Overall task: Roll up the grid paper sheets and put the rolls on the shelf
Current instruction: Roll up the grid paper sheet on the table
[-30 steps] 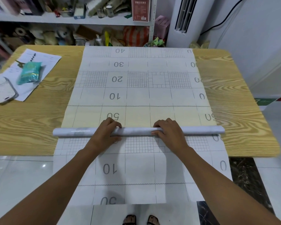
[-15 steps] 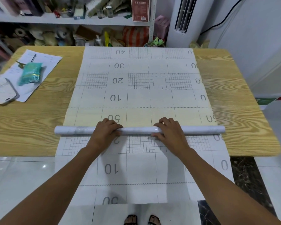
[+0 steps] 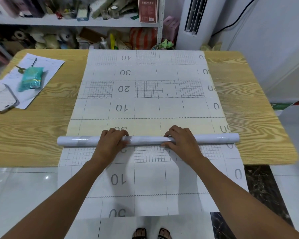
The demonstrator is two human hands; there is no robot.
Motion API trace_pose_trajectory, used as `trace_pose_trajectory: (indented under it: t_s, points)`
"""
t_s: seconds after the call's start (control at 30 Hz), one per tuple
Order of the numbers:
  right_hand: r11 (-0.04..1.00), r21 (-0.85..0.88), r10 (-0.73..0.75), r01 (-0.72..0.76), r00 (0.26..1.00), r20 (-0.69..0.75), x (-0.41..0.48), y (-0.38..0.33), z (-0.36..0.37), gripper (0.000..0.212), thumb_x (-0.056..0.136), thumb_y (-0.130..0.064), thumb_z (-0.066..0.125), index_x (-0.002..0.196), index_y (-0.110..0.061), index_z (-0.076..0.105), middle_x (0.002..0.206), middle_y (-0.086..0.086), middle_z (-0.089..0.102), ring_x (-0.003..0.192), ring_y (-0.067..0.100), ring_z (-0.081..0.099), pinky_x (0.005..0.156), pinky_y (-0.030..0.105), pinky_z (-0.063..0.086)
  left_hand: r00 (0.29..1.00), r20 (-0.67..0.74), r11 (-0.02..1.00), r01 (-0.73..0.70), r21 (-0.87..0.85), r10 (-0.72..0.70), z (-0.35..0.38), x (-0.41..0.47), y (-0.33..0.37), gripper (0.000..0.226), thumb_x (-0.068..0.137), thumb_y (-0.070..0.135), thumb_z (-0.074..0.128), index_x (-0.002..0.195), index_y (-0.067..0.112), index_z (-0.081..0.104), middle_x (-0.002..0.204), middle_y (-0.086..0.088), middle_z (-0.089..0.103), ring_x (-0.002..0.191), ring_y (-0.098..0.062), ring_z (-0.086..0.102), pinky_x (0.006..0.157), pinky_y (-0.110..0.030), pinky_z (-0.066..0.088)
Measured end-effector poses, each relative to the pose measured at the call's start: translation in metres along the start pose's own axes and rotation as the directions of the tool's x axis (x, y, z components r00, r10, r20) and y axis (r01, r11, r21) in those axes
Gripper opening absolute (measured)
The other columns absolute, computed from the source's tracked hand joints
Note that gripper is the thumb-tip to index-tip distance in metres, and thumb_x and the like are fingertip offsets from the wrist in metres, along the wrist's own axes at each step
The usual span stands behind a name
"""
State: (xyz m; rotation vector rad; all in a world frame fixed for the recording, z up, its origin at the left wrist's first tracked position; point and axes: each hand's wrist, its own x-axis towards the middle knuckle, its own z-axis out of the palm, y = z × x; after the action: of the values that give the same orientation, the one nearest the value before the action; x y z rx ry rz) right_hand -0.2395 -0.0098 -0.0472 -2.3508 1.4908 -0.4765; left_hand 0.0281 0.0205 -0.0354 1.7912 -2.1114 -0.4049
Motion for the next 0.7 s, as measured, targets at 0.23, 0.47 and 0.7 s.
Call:
trace_pose_trajectory:
  t_s: [0.23,0.47,0.7]
  points:
    - [0.998,-0.056,-0.017,0.014,0.999,-0.040,-0.002,0.001,0.002,0.027,0.078,-0.040,0.062,0.084,-0.015,0.070,0.093,-0.003,0.061,0.084,0.023,0.049,0.072,0.032,0.040,0.995,0.025,0.995,-0.094,0.017,0.093,0.003,-0.003,-0.010,0.040,0.059,0.017,0.084,0.093,0.009,0.065,0.092,-0.007,0.060,0.086,-0.025,0.044,0.072,-0.033,0.034]
    - [0.986,-0.163,-0.032,0.027,0.999,-0.026,-0.003,0.002,0.001,0.044,0.086,-0.047,0.036,0.084,-0.019,0.070,0.084,-0.004,0.058,0.077,0.021,0.047,0.068,0.029,0.029,0.990,0.038,0.988,-0.138,0.069,0.135,0.004,-0.001,-0.011,0.030,0.066,0.017,0.078,0.093,0.007,0.068,0.079,-0.008,0.063,0.072,-0.028,0.054,0.062,-0.031,0.032]
    - [0.993,-0.115,0.007,-0.007,1.000,-0.006,-0.008,-0.002,-0.001,0.048,0.084,-0.053,0.038,0.109,-0.020,0.062,0.097,-0.004,0.060,0.089,0.021,0.049,0.077,0.030,0.033,0.996,0.060,0.997,-0.071,0.003,0.071,0.001,-0.002,-0.005,0.020,0.075,0.017,0.071,0.092,0.009,0.063,0.080,-0.008,0.064,0.073,-0.017,0.042,0.066,-0.030,0.029]
